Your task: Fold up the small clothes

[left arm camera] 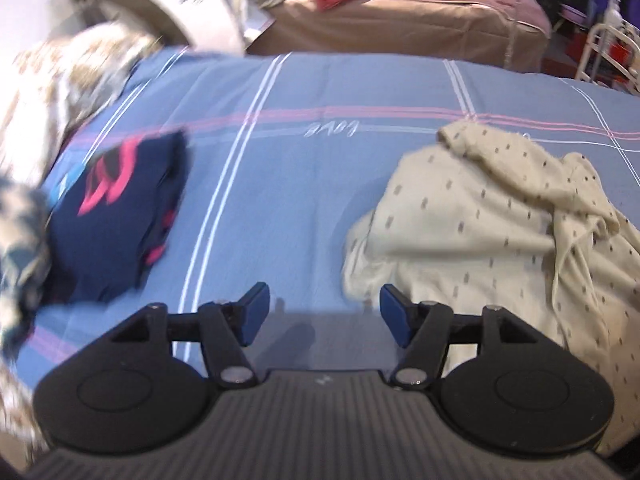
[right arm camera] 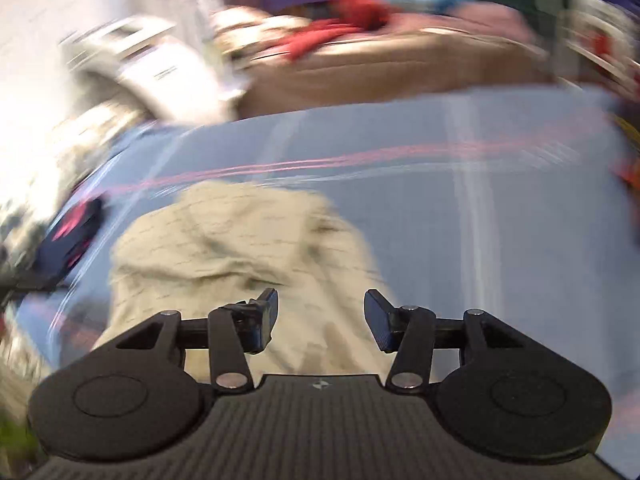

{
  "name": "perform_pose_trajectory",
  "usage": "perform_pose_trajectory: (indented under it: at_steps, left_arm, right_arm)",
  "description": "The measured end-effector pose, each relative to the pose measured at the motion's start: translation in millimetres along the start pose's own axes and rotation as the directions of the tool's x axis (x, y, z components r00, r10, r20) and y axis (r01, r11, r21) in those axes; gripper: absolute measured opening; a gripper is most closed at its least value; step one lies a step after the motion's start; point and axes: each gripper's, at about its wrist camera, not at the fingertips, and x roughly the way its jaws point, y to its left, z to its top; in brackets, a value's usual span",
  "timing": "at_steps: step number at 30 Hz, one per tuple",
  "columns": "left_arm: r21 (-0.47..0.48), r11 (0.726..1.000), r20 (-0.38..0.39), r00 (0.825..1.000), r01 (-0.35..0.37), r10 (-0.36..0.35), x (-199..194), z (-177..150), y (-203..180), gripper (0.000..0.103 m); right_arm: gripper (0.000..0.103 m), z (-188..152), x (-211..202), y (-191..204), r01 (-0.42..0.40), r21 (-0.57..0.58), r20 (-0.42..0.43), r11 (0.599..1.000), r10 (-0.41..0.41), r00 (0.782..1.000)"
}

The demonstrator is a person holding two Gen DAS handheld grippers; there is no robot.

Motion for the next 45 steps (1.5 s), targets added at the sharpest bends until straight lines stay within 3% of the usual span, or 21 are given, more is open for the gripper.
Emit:
perform_pose_trajectory:
  at_steps: [3,6,7,8,9,10,11,15,18,22,24,27,29,31,34,37,39,40,41,42,45]
  left_arm:
    - [0.090,0.994,0.023,0.997,-0.070,0.068,33,28,-27,0.064]
    - [0.109,0.994,-0.010,1.000,-0.005,0.006,64,44,-40,0.064]
    - [0.095,0.995,-0.017,1.000,0.006,-0.004,71,47,-42,0.064]
    - [0.077,0.997,-0.026,1.000,0.007,-0.004,77,48,-43,0.058]
    - [0.045,0.999,-0.033,0.999,0.018,-0.016,81,47,-41,0.048]
    - [-0.004,0.999,-0.035,0.998,0.048,-0.048,82,46,-38,0.019]
    - [-0.049,0.995,-0.040,0.995,0.089,-0.091,81,44,-37,0.004]
    - [-0.034,0.985,0.017,0.986,0.167,-0.167,50,35,-56,0.003]
    - [0.032,0.958,0.046,0.957,0.284,-0.285,19,26,-97,0.003]
    - [0.178,0.875,-0.070,0.893,0.450,-0.445,-3,-6,-175,0.007]
    - [0.236,0.834,-0.122,0.867,0.499,-0.484,-11,-27,-204,0.008]
    - [0.252,0.858,-0.070,0.893,0.447,-0.445,-14,-25,-209,0.029]
    - [0.227,0.901,0.011,0.924,0.369,-0.381,-7,-2,-191,0.077]
    - [0.186,0.949,0.132,0.951,0.253,-0.280,6,27,-170,0.098]
    - [0.063,0.973,0.202,0.952,0.222,-0.230,37,74,-144,0.099]
    - [0.040,0.942,0.104,0.936,0.334,-0.336,72,101,-149,0.078]
    - [0.085,0.889,-0.016,0.893,0.449,-0.449,89,105,-167,0.062]
    - [0.111,0.865,-0.057,0.872,0.490,-0.486,93,99,-178,0.043]
    - [0.152,0.857,-0.089,0.870,0.492,-0.484,93,89,-191,0.017]
    - [0.199,0.858,-0.094,0.880,0.474,-0.465,90,79,-203,0.007]
    - [0.313,0.858,0.015,0.901,0.408,-0.434,49,39,-227,0.006]
  right_arm:
    - [0.082,19,52,54,-0.049,-0.239,-0.021,0.970,0.046,0.999]
    - [0.081,30,96,89,-0.031,-0.403,-0.044,0.915,0.015,0.999]
    - [0.072,29,107,96,-0.001,-0.459,-0.051,0.888,-0.025,0.998]
    - [0.051,28,120,99,0.037,-0.507,-0.057,0.861,-0.077,0.995]
    - [0.007,28,133,97,0.076,-0.546,-0.065,0.834,-0.133,0.989]
    - [0.003,30,141,91,0.095,-0.561,-0.078,0.822,-0.166,0.983]
    - [0.003,36,140,78,0.101,-0.531,-0.080,0.841,-0.168,0.983]
    - [0.003,87,112,5,0.243,-0.283,0.006,0.928,-0.252,0.968]
    - [0.003,113,86,-59,0.403,-0.138,0.072,0.905,-0.397,0.915]
    - [0.004,100,66,-131,0.557,0.050,0.015,0.829,-0.558,0.830]
    - [0.004,79,61,-154,0.540,0.154,-0.046,0.828,-0.540,0.841]
    - [0.019,44,58,-159,0.528,0.173,-0.115,0.831,-0.515,0.849]
    - [0.039,23,55,-153,0.500,0.222,-0.135,0.837,-0.481,0.866]
    - [0.063,10,38,-146,0.459,0.298,-0.075,0.837,-0.459,0.885]
    - [0.072,-1,19,-123,0.433,0.306,-0.015,0.848,-0.450,0.893]
    - [0.072,-7,6,-103,0.381,0.267,0.017,0.885,-0.399,0.917]
    - [0.073,-10,-3,-93,0.346,0.257,0.035,0.902,-0.366,0.930]
    - [0.072,-12,-7,-88,0.339,0.254,0.040,0.906,-0.360,0.932]
    - [0.072,-14,-10,-85,0.335,0.249,0.043,0.909,-0.356,0.933]
    - [0.072,-15,-14,-82,0.334,0.246,0.048,0.910,-0.356,0.933]
    - [0.072,-21,-23,-81,0.340,0.239,0.064,0.910,-0.364,0.929]
